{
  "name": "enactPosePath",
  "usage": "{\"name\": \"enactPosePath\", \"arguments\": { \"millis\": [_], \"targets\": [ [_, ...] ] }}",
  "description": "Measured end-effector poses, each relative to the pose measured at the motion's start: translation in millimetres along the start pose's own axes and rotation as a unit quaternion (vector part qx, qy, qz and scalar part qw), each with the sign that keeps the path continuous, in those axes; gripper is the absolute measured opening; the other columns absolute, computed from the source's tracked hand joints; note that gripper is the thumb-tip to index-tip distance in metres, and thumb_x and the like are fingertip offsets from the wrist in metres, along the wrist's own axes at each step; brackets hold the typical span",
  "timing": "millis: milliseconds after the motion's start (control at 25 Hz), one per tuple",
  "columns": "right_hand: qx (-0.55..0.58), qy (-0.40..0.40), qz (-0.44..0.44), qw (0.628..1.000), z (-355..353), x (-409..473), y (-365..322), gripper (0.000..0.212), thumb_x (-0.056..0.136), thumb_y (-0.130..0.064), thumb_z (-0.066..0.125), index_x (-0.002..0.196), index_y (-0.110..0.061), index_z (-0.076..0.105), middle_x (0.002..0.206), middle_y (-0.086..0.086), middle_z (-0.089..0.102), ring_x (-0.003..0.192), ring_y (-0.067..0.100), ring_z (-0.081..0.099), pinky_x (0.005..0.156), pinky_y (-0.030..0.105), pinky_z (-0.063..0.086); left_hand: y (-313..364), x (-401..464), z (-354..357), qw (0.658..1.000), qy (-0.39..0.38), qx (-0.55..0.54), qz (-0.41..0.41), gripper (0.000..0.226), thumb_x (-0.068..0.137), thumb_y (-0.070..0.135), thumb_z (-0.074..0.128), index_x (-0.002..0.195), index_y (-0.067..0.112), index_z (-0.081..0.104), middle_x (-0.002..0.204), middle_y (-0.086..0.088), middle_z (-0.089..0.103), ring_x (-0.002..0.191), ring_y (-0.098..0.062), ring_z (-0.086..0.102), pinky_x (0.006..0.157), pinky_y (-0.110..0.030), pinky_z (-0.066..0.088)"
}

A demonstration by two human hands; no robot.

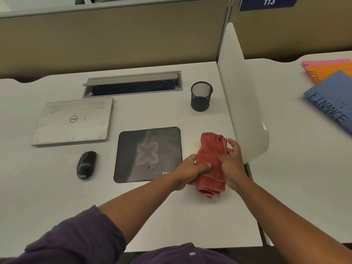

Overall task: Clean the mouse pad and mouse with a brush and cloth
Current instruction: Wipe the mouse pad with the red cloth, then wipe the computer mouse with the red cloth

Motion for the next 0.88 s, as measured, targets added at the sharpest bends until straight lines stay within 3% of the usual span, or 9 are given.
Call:
{"name": "enactPosePath", "arguments": {
  "millis": [120,280,400,560,680,760,840,880],
  "targets": [
    [0.004,-0.042,0.008,0.999,21,-6,-2,0.064,0.089,-0.002,0.052,0.136,-0.043,0.038,0.118,-0.003,0.064,0.102,0.017,0.067,0.078,0.035,0.057,5,-8,-10,0.999,0.012,-0.034,0.035,0.047,0.085,0.052,0.076,0.12,0.023,0.064,0.111,0.002,0.076,0.103,-0.019,0.073,0.093,-0.041,0.058],
    [0.013,-0.136,0.014,0.991,80,-27,-5,0.06,0.086,-0.003,0.054,0.132,-0.04,0.042,0.114,0.0,0.068,0.099,0.019,0.069,0.073,0.032,0.057,1,-34,-57,0.986,0.073,-0.133,0.071,0.057,0.082,0.036,0.083,0.127,0.014,0.057,0.117,-0.007,0.074,0.108,-0.026,0.071,0.095,-0.045,0.057],
    [0.032,-0.206,0.014,0.978,135,-49,-8,0.047,0.087,-0.008,0.06,0.123,-0.038,0.052,0.109,-0.002,0.072,0.097,0.02,0.071,0.07,0.031,0.057,-12,-62,-105,0.977,0.121,-0.161,0.076,0.046,0.089,0.026,0.078,0.128,0.017,0.054,0.118,-0.007,0.073,0.108,-0.026,0.071,0.093,-0.044,0.058],
    [0.029,-0.309,0.03,0.95,217,-91,-1,0.035,0.09,-0.022,0.071,0.119,-0.035,0.057,0.111,-0.004,0.073,0.099,0.02,0.072,0.069,0.035,0.058,-34,-111,-176,0.965,0.184,-0.163,0.09,0.046,0.091,0.029,0.075,0.131,0.02,0.052,0.121,-0.007,0.071,0.106,-0.024,0.072,0.094,-0.046,0.058],
    [0.004,-0.324,0.047,0.945,270,-113,14,0.04,0.089,-0.018,0.073,0.123,-0.031,0.057,0.109,-0.003,0.074,0.097,0.018,0.073,0.068,0.033,0.058,-46,-152,-229,0.954,0.257,-0.095,0.123,0.055,0.091,0.039,0.074,0.136,0.031,0.044,0.124,0.0,0.065,0.103,-0.019,0.071,0.086,-0.039,0.06],
    [-0.016,-0.316,0.056,0.947,303,-127,27,0.04,0.087,-0.016,0.074,0.122,-0.024,0.057,0.106,-0.003,0.075,0.093,0.018,0.073,0.065,0.03,0.057,-48,-185,-270,0.92,0.357,0.011,0.159,0.058,0.09,0.043,0.073,0.137,0.04,0.039,0.125,0.012,0.054,0.107,-0.01,0.062,0.084,-0.03,0.056],
    [-0.029,-0.312,0.063,0.948,341,-145,41,0.04,0.083,-0.017,0.077,0.118,-0.022,0.057,0.101,-0.002,0.075,0.088,0.019,0.074,0.062,0.027,0.056,-46,-217,-307,0.87,0.437,0.092,0.21,0.04,0.09,0.042,0.071,0.122,0.046,0.047,0.121,0.02,0.048,0.109,-0.005,0.054,0.088,-0.027,0.049],
    [-0.038,-0.313,0.061,0.947,360,-155,46,0.041,0.08,-0.02,0.08,0.115,-0.025,0.058,0.101,-0.002,0.075,0.086,0.019,0.074,0.061,0.027,0.056,-48,-227,-322,0.862,0.445,0.099,0.223,0.029,0.091,0.043,0.067,0.113,0.05,0.05,0.119,0.021,0.049,0.107,-0.002,0.054,0.087,-0.026,0.048]
  ]
}}
Point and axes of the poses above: each hand's wrist, its own x-axis towards the middle knuckle, its own z-axis out of the palm, y = z × x, the point moved 10 cm from there along x, towards the middle knuckle
